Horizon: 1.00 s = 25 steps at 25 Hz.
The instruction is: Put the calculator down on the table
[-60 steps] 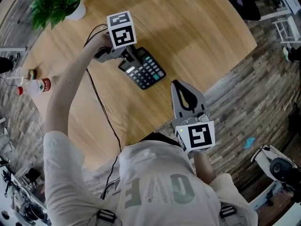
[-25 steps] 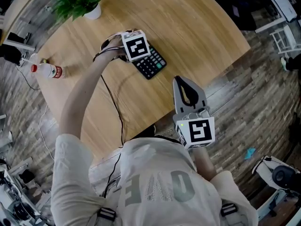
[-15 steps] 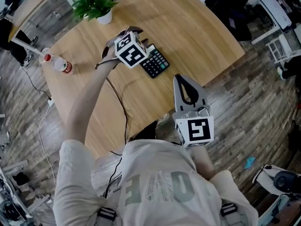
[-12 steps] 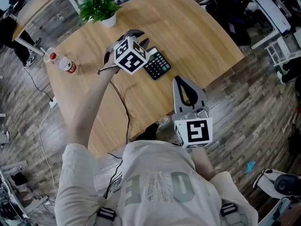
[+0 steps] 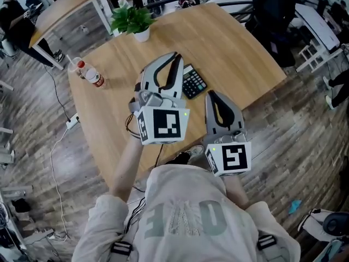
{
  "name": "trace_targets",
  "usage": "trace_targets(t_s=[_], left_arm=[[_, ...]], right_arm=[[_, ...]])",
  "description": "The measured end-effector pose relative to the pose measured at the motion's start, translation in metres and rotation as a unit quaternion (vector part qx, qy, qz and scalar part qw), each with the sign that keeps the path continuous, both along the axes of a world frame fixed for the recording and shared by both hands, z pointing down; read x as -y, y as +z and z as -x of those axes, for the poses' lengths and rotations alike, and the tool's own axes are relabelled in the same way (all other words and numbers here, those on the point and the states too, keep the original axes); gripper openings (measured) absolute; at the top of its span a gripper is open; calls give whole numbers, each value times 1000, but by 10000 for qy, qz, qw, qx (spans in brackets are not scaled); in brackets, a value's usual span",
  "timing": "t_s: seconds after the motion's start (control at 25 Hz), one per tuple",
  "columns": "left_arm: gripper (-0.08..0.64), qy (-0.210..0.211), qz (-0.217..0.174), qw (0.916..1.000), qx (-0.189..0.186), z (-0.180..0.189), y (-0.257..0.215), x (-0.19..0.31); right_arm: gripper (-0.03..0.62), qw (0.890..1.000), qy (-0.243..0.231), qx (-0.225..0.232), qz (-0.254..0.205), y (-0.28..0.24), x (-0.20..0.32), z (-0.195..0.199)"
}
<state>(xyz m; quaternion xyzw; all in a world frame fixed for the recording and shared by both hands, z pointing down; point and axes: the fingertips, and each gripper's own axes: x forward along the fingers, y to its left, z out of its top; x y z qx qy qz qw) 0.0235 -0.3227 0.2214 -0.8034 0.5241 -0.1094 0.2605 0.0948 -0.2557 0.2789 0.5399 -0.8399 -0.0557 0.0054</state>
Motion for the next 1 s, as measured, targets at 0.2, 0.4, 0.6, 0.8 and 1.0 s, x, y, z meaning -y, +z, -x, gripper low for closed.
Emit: trace_targets(t_s=[0.2, 0.4, 0.6, 0.8, 1.0], left_arm=[[14, -129, -234, 9915, -1271, 12, -31, -74], [9, -37, -31, 9732, -2298, 17, -26, -106], [11, 17, -127, 9734, -2286, 16, -27, -110], [11, -63, -82, 9772, -2122, 16, -19, -108], [11, -122, 7, 9760, -2176, 18, -12, -106]], right_arm=[[21, 9988, 31, 333, -361, -29, -16, 3], [21, 9973, 103, 288, -665, -42, -29, 5], [21, 9979, 198, 188, -581, -35, -29, 4], [21, 9982, 314, -68, -502, -30, -27, 8], [21, 9982, 327, 3, -509, -32, -28, 6]])
